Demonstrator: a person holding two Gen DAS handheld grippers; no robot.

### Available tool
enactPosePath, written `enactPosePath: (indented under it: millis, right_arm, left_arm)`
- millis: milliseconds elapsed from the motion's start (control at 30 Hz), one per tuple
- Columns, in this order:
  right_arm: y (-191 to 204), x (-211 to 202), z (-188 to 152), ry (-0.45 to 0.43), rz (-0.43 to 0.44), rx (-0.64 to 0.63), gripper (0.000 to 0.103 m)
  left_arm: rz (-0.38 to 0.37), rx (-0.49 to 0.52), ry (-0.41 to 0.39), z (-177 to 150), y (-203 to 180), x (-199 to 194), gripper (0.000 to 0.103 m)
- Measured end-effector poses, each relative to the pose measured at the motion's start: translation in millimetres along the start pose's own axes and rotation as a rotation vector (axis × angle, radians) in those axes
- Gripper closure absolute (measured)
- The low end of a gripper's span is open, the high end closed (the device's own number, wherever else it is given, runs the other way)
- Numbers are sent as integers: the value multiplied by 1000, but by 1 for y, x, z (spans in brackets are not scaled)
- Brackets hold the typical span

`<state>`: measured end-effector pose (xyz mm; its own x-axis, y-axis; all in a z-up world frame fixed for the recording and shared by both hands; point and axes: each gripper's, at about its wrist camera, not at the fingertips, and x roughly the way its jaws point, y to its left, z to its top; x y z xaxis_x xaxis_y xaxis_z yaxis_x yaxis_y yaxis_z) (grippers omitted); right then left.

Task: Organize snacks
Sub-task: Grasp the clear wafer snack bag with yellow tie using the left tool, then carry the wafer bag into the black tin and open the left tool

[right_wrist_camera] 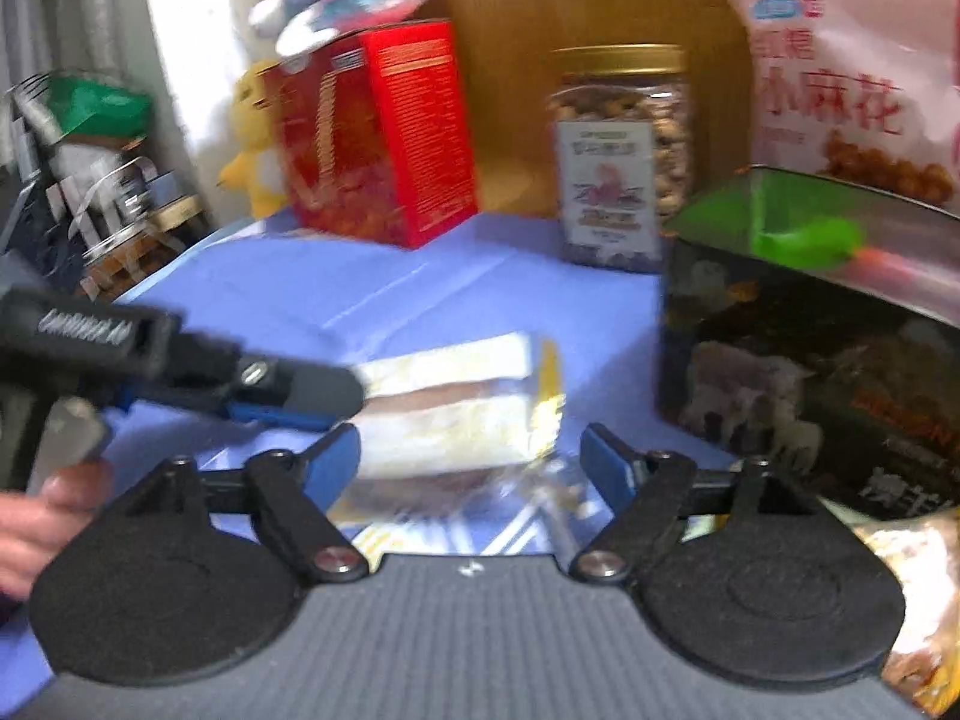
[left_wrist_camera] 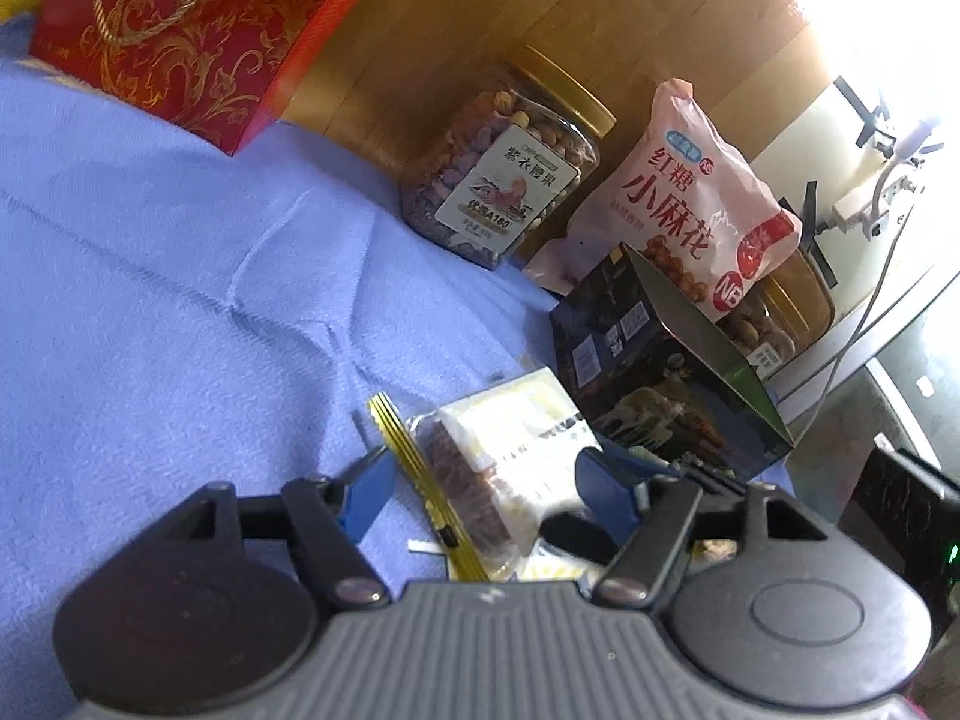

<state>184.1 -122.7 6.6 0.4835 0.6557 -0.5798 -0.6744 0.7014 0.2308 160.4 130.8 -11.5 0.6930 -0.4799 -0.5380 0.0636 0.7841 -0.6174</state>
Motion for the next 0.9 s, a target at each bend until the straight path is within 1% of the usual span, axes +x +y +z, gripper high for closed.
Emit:
enactPosePath:
  millis: [33,100,133,167,200,267,333,400,433,467,567,700,800,900]
  right_arm:
    - [5,1,-2,18,13,-25,19]
    - [19,8,-6,64,-8,-94,18]
    - [27,10,-8,68,-28,-142,19]
    - [34,11,-9,74,-37,-173,26]
    - [41,11,-11,72,-39,-190,36]
    - [52,11,-12,63,-30,-206,46]
    - [63,8,-16,50,-64,-230,48]
    - [71,5,-20,33,-99,-255,54]
    - [73,2,-22,29,-118,-260,59]
    - [76,-1,-23,26,-136,-263,62]
    - [82,-18,-29,18,-140,-254,66]
    - [99,-45,-49,-11,-139,-291,68]
    - [109,-59,-65,-3,-115,-317,68]
    - [113,-66,-80,24,-93,-307,67]
  left_arm:
    - [-1,-4,1,-1,0,-2,35]
    - [4,-8,2,-3,0,-6,35]
    - [9,-6,0,-5,-1,-8,35]
    - [16,0,0,-8,-3,-9,35]
    - [21,11,1,-9,-4,-8,35]
    - [44,43,-8,-12,-9,-8,37]
    - [76,69,-11,-14,-12,-8,49]
    - [73,73,-6,-15,-12,-11,51]
    - [66,74,-1,-16,-13,-13,51]
    - [64,80,2,-19,-15,-16,52]
    - [57,127,1,-32,-24,-30,52]
    - [22,179,10,-54,-35,-51,52]
    - [19,213,38,-72,-40,-59,52]
    - [18,224,69,-88,-41,-63,52]
